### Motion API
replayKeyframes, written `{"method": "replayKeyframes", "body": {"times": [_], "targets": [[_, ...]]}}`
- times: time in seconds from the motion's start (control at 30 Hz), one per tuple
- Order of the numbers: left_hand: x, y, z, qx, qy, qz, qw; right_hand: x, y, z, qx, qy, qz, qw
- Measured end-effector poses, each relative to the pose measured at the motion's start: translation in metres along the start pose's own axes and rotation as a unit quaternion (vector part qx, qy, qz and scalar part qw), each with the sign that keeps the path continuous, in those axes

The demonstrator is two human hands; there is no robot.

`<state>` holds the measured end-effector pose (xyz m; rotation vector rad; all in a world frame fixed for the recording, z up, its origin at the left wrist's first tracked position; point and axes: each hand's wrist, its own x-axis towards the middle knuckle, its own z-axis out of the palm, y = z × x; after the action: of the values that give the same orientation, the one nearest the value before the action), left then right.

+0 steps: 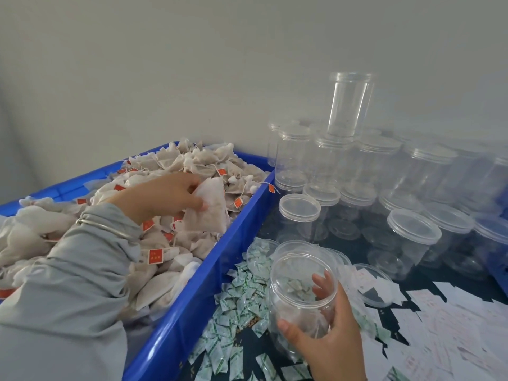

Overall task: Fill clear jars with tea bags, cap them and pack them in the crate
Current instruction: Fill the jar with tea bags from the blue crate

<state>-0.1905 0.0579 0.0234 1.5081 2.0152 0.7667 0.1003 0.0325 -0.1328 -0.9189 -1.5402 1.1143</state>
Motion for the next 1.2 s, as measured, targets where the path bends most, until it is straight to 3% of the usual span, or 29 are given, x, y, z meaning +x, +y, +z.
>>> {"method": "replayKeyframes", "body": {"times": [0.1, 0.27, 0.43, 0.5, 0.57, 0.6, 0.77, 0.87, 1.03, 1.1, 1.2], "targets": [[-0.005, 0.012, 0.006, -0.211, -0.022, 0.029, 0.977, -0.001, -0.002, 0.000, 0.002, -0.008, 0.001, 1.000], [-0.015, 0.032, 0.023, -0.348, -0.107, 0.099, 0.926, 0.001, -0.004, 0.003, -0.006, -0.008, 0.001, 1.000], [-0.025, 0.051, 0.051, -0.471, -0.188, 0.131, 0.852, -0.004, -0.006, 0.005, -0.033, -0.021, 0.003, 0.999], [-0.028, 0.056, 0.066, -0.420, -0.199, 0.147, 0.873, -0.003, -0.005, 0.007, -0.035, -0.016, 0.007, 0.999], [-0.030, 0.056, 0.078, -0.241, -0.152, 0.195, 0.939, -0.002, -0.001, 0.007, -0.034, 0.003, 0.010, 0.999], [-0.032, 0.057, 0.083, -0.144, -0.135, 0.223, 0.955, -0.001, 0.000, 0.006, -0.037, 0.009, 0.011, 0.999], [-0.043, 0.057, 0.102, 0.077, -0.104, 0.320, 0.939, 0.000, -0.001, 0.005, -0.043, 0.026, 0.000, 0.999], [-0.041, 0.058, 0.111, 0.087, -0.032, 0.351, 0.932, -0.001, -0.002, 0.005, -0.034, 0.014, 0.010, 0.999], [-0.039, 0.059, 0.107, 0.040, -0.054, 0.358, 0.931, 0.001, -0.008, 0.004, 0.002, -0.006, 0.019, 1.000], [-0.031, 0.055, 0.096, 0.034, -0.018, 0.337, 0.941, 0.001, -0.009, 0.003, 0.035, 0.001, 0.023, 0.999], [-0.006, 0.036, 0.071, 0.055, 0.095, 0.250, 0.962, -0.001, -0.008, 0.002, 0.039, 0.008, 0.014, 0.999]]}}
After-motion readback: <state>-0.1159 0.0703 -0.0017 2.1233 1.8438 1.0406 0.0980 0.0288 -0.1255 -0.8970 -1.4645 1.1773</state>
